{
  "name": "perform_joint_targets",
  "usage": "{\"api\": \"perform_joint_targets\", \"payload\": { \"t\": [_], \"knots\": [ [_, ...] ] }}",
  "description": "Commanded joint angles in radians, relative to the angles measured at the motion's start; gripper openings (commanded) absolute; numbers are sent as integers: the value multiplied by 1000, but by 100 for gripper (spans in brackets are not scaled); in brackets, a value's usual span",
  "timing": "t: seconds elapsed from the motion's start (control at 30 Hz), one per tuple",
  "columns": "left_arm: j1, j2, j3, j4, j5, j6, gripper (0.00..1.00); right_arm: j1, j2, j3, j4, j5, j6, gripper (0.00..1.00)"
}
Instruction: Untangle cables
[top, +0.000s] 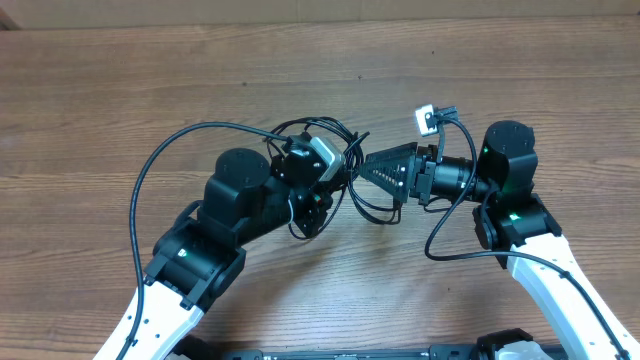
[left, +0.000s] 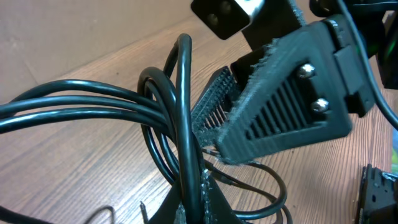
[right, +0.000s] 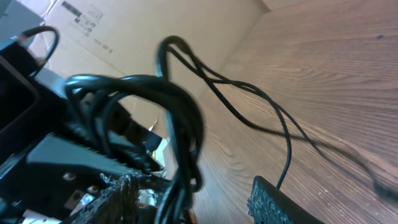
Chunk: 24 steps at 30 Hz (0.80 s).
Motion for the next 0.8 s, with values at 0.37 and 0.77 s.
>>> {"api": "perform_joint_targets", "payload": {
  "t": [0.37,0.77],
  "knots": [
    [3,9,24,17,109,-118,4,21,-19,19,8,-44,-108,56],
    [3,9,24,1,124,-166,4,48,-19,19,8,-3,-112,4]
  ]
}}
